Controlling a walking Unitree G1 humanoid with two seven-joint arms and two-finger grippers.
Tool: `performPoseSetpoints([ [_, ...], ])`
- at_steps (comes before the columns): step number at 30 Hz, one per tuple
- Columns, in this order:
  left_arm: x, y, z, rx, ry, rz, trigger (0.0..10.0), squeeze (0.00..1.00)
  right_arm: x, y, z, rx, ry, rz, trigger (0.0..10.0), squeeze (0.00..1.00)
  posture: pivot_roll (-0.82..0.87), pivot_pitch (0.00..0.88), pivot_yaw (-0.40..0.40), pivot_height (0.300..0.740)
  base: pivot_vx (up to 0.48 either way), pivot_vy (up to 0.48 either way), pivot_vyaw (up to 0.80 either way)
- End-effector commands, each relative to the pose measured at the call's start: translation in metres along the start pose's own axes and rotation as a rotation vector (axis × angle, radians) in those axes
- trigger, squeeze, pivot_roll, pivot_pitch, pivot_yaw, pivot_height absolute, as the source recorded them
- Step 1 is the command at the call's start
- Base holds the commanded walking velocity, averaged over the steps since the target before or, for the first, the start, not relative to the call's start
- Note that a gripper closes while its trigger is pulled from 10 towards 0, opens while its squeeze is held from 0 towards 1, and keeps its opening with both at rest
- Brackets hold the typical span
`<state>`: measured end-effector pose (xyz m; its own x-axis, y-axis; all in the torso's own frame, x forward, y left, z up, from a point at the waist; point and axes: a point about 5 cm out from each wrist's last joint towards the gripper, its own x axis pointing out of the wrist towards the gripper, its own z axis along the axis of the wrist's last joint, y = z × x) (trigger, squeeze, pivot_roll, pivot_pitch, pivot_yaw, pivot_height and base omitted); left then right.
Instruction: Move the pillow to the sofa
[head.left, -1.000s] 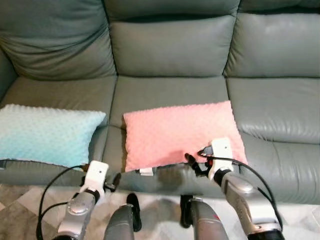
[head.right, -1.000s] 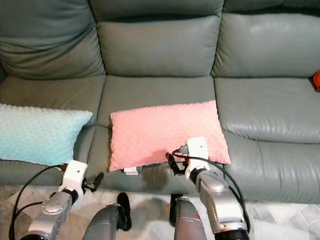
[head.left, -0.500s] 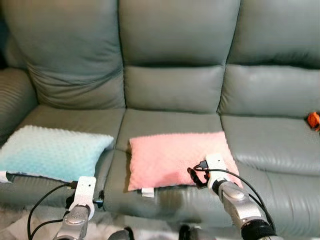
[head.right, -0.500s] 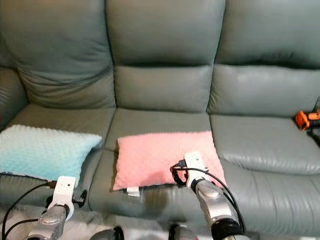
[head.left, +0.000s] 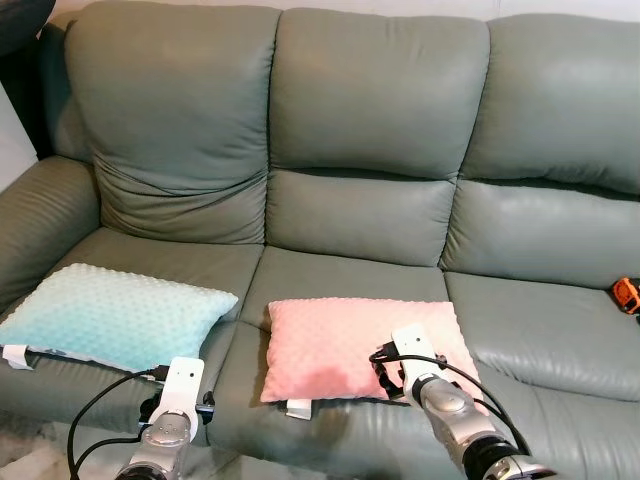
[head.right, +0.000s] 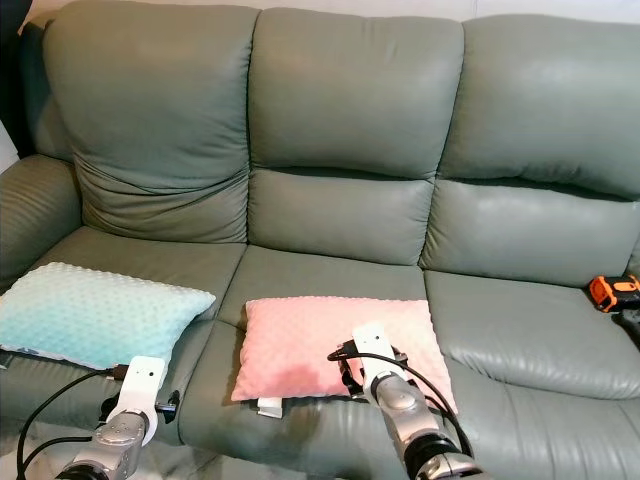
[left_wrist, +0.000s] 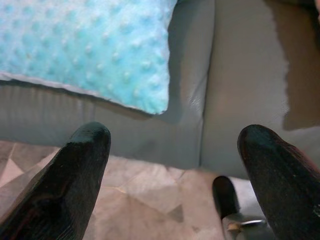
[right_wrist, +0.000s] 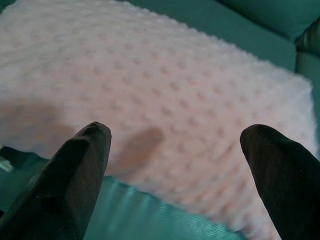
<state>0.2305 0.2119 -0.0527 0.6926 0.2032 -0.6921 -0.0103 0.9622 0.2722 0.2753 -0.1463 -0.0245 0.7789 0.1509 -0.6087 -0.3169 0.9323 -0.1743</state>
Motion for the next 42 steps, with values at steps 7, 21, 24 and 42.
performPoseSetpoints([
  [7, -0.001, -0.006, -0.009, -0.135, 0.071, -0.025, 10.0, 0.0, -0.001, -0.011, -0.004, 0.016, 0.036, -0.011, 10.0, 0.0, -0.03, 0.0, -0.102, 0.74, 0.0, 0.0, 0.0],
  [21, 0.001, -0.006, 0.001, -0.178, 0.045, -0.016, 10.0, 0.0, 0.0, -0.024, 0.004, 0.117, 0.026, -0.049, 10.0, 0.0, 0.01, 0.0, -0.099, 0.74, 0.0, 0.0, 0.0],
  [24, 0.001, -0.003, 0.001, -0.196, 0.042, -0.015, 10.0, 0.0, -0.001, -0.028, 0.0, 0.161, 0.038, -0.077, 10.0, 0.0, 0.01, 0.0, -0.088, 0.74, 0.0, 0.0, 0.0],
  [42, -0.002, -0.006, -0.013, -0.202, 0.083, -0.023, 10.0, 0.0, -0.003, -0.024, -0.011, 0.2, 0.077, -0.065, 10.0, 0.0, 0.0, 0.0, -0.066, 0.74, 0.0, 0.0, -0.37],
])
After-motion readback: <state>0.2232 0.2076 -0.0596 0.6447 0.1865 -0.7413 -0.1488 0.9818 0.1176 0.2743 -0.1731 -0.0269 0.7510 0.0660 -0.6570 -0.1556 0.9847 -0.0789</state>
